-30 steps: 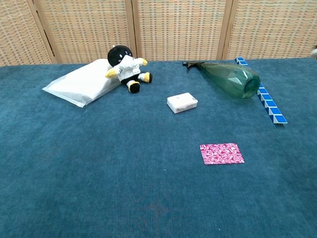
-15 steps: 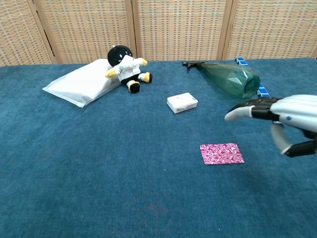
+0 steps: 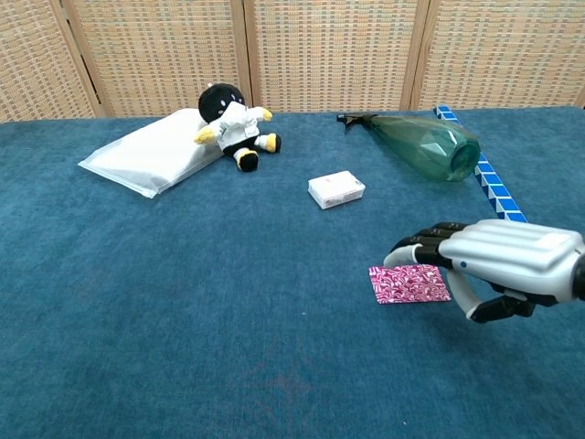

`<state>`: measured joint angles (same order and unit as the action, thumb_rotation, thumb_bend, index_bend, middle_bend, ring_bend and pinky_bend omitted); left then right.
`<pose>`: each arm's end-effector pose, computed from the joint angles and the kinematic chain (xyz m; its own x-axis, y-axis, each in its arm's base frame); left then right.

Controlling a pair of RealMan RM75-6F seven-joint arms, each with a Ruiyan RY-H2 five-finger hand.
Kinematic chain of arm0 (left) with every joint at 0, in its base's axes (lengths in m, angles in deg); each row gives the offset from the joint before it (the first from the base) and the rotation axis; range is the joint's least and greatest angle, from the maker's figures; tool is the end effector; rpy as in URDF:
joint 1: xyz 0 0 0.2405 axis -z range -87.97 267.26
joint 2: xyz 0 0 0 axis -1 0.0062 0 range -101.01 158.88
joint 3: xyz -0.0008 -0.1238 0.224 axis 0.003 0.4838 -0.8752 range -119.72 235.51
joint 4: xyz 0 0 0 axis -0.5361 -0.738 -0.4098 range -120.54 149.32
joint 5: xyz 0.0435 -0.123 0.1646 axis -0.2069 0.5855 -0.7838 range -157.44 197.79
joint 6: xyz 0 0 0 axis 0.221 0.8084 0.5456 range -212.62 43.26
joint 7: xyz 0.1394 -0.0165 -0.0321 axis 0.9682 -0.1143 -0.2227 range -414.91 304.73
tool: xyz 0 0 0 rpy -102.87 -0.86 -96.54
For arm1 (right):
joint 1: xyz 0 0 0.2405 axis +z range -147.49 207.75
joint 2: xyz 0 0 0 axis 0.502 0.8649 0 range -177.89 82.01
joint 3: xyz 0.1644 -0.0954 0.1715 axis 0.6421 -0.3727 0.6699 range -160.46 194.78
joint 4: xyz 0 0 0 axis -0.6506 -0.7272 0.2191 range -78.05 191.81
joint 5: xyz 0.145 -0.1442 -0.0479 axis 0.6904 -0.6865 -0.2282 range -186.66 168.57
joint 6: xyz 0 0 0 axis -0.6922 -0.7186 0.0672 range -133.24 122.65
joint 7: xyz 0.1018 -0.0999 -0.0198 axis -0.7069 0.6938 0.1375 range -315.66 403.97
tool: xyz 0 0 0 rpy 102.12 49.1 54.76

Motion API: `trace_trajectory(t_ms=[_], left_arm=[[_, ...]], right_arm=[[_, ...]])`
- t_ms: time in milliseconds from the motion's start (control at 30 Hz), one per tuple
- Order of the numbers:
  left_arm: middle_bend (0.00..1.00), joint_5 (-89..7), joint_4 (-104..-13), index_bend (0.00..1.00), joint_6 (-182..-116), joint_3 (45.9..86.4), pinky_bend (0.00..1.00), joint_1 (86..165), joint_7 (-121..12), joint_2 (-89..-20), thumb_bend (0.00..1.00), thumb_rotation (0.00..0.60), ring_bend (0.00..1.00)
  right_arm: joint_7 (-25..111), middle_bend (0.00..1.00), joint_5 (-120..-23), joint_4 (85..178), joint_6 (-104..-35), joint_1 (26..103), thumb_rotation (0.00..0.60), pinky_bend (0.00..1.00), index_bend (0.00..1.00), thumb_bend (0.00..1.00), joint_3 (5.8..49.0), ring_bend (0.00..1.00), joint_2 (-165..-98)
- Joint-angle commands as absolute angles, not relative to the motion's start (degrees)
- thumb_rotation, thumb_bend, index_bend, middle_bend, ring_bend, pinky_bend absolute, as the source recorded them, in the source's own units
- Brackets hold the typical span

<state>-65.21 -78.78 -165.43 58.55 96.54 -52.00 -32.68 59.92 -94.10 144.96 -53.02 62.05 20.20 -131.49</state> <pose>-0.3142 0.1834 0.1575 0.4726 0.0969 0.8759 0.8811 -0.0343 -0.4716 -0.1964 -0.2663 -0.0270 0.6050 -0.3655 0.7074 -0.7473 -0.5674 0.3459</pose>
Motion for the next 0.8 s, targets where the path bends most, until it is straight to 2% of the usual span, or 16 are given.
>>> trace_trajectory(t_ms=[33,367,633,800], left_arm=[[0.0,-65.2,-78.8,0.0,-165.5,58.6,0.0,96.5,-52.0,-32.7,0.02,0.6,0.0],[0.0,-64.9,-79.0,0.0,-165.4,58.6,0.0,96.5,-51.4,-32.8,0.02,0.6,0.0],[0.0,-64.4,-79.1,0.0,-165.8,58.9,0.0,96.4,-50.2,-33.1,0.02,0.6,0.0],[0.0,-64.2,-79.2,0.0,-165.9,59.0,0.0,96.3,-49.6,-33.3,0.02,0.6,0.0]], right_arm=[[60.5,0.09,-93.5,144.6,-52.9,62.2,0.6,0.0,0.12,1.0,19.7,0.0,-131.8],[59.9,0.1,-92.9,142.2,-53.2,62.2,0.6,0.0,0.13,1.0,17.6,0.0,-132.7],[58.9,0.17,-91.9,142.1,-52.5,61.9,0.6,0.0,0.2,1.0,15.7,0.0,-131.2],[57.9,0.17,-90.9,141.1,-52.7,61.3,0.6,0.0,0.21,1.0,15.0,0.0,-130.3]])
